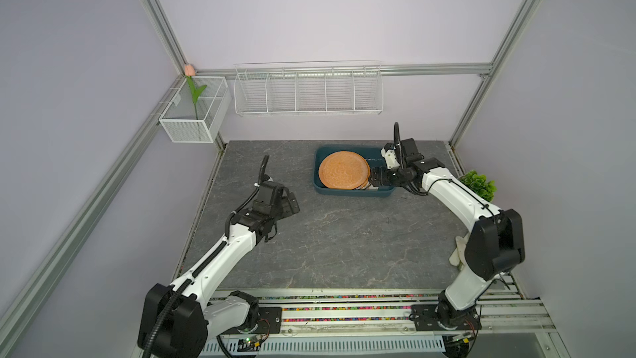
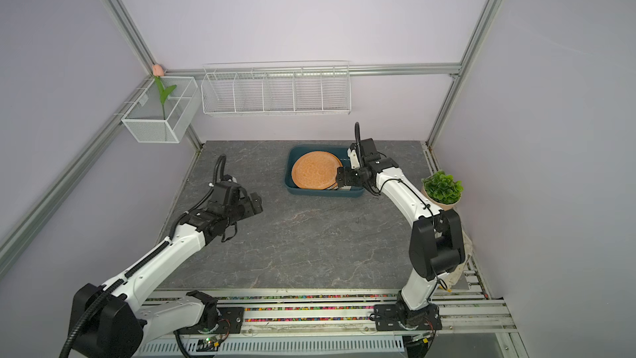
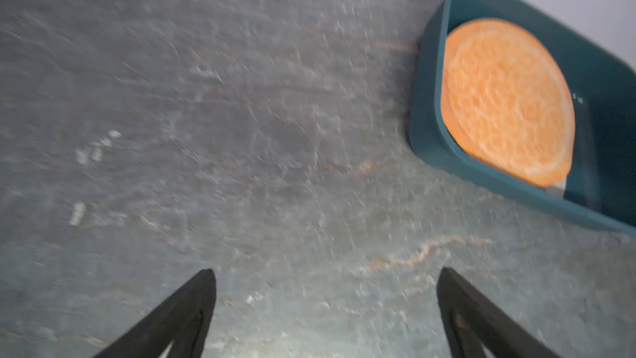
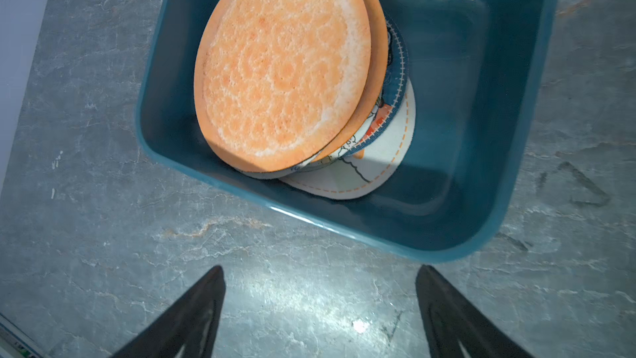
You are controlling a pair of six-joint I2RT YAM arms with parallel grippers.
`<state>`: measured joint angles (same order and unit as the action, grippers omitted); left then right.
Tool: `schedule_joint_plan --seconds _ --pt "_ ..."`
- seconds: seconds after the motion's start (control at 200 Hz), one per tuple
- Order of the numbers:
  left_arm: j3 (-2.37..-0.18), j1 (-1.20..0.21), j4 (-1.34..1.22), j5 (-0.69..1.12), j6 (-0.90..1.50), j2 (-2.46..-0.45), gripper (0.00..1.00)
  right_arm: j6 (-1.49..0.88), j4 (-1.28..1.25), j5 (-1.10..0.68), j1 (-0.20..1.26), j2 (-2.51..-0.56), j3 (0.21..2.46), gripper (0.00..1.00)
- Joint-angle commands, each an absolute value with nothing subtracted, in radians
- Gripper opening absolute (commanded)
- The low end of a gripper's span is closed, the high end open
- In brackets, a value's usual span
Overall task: Put the coasters into the storage box
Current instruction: Place the coaster in the storage box, then reset both arms
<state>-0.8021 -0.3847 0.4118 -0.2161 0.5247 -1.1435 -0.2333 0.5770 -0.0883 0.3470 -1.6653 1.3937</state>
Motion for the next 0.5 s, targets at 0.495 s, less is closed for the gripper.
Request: schedule_joint_plan --seconds 0.495 --pt "-0.466 -0.124 -0.302 -0.364 0.127 -1.130 0.99 0.004 -0.124 0.020 0.094 -1.376 0.744 0.89"
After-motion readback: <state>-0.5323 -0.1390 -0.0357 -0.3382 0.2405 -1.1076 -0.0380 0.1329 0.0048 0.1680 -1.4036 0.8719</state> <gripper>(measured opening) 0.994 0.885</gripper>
